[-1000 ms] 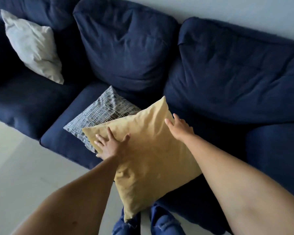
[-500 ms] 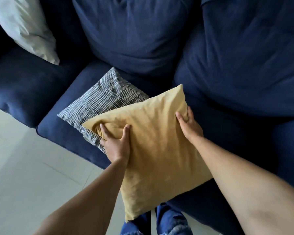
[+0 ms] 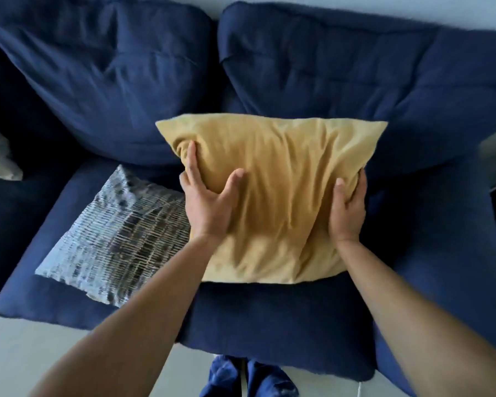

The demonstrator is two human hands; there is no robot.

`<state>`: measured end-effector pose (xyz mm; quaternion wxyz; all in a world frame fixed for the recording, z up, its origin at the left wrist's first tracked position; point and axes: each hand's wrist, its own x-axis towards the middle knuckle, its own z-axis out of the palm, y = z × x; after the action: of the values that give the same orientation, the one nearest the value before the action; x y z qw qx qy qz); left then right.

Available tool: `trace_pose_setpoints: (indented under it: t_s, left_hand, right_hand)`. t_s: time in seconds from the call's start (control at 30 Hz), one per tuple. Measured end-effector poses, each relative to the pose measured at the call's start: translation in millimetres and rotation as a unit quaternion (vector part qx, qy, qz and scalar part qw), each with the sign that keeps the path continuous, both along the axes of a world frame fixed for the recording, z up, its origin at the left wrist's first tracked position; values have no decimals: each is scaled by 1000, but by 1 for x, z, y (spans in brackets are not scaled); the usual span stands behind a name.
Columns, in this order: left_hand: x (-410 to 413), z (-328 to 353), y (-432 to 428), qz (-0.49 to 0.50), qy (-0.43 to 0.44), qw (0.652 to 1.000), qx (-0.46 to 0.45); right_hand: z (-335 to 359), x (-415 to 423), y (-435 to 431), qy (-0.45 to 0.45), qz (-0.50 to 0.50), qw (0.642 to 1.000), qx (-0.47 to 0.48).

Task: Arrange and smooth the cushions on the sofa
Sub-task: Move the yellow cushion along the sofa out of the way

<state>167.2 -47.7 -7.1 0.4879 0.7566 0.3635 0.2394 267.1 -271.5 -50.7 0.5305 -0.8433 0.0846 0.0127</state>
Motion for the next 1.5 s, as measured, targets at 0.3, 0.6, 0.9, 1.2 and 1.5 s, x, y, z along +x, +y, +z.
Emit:
trace_pose_setpoints:
  t_s: [0.3, 0.6, 0.9, 1.2, 1.5]
  left_hand:
    - [108, -19, 1, -95, 23, 995, -3]
    - [133, -24, 19, 27, -49, 998, -1]
    - [137, -33, 16, -61, 29, 996, 65]
    - [115, -17, 16, -63, 48, 995, 58]
    - [68, 7, 63, -44, 104, 989, 91]
  right_hand:
    - [-6, 72, -35, -23, -48, 998, 20]
    - [2, 117, -27, -52, -116, 990, 56]
    - [-13, 99, -38, -66, -183, 981, 15]
    - [17, 95, -24, -106, -183, 972, -104]
    - [52, 30, 71, -273, 55, 955, -105]
